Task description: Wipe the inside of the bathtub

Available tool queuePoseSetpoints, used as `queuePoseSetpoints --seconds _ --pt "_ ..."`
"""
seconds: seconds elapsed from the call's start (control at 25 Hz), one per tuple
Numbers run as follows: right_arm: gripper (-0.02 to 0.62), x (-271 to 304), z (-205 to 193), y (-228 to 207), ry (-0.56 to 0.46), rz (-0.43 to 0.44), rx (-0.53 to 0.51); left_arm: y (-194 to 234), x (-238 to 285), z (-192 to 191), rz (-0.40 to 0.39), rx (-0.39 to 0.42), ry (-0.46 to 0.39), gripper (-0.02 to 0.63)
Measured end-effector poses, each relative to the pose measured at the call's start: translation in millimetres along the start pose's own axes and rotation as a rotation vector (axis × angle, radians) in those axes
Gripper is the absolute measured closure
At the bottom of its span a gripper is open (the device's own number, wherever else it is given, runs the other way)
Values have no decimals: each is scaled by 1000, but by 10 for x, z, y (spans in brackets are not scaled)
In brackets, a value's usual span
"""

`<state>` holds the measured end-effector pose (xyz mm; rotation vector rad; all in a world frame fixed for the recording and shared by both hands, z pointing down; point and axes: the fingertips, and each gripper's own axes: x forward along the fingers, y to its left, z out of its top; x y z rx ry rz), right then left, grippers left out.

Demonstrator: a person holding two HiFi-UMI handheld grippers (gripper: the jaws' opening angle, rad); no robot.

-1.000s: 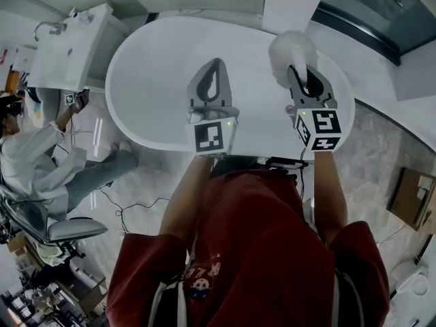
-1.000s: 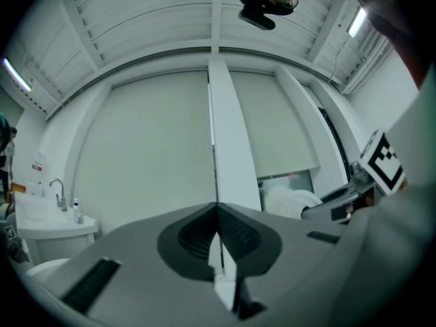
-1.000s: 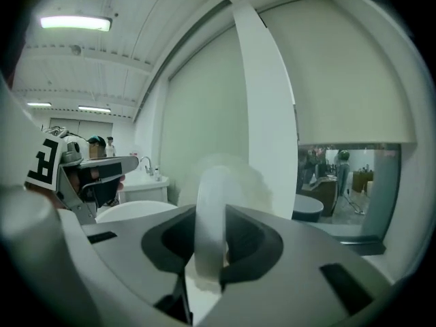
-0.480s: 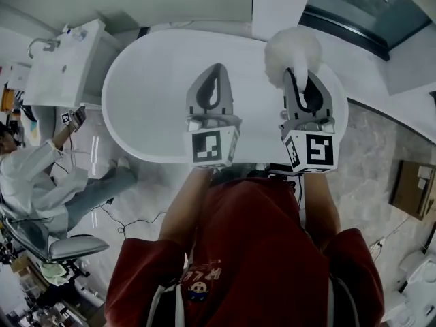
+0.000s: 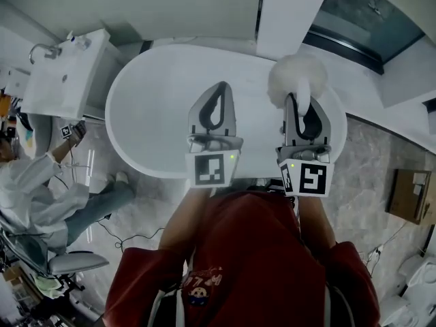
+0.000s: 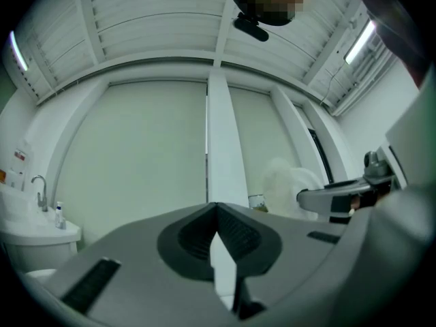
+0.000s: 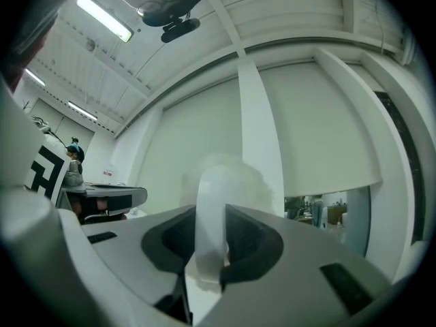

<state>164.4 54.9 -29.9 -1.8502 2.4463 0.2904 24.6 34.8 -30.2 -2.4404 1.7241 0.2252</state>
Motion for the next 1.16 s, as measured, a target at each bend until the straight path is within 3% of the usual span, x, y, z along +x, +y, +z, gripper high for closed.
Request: queuePoseSetpoints --seconds 1.16 --pt "503 -69 9 247 15 11 5 24 -273 137 -18 -44 -30 591"
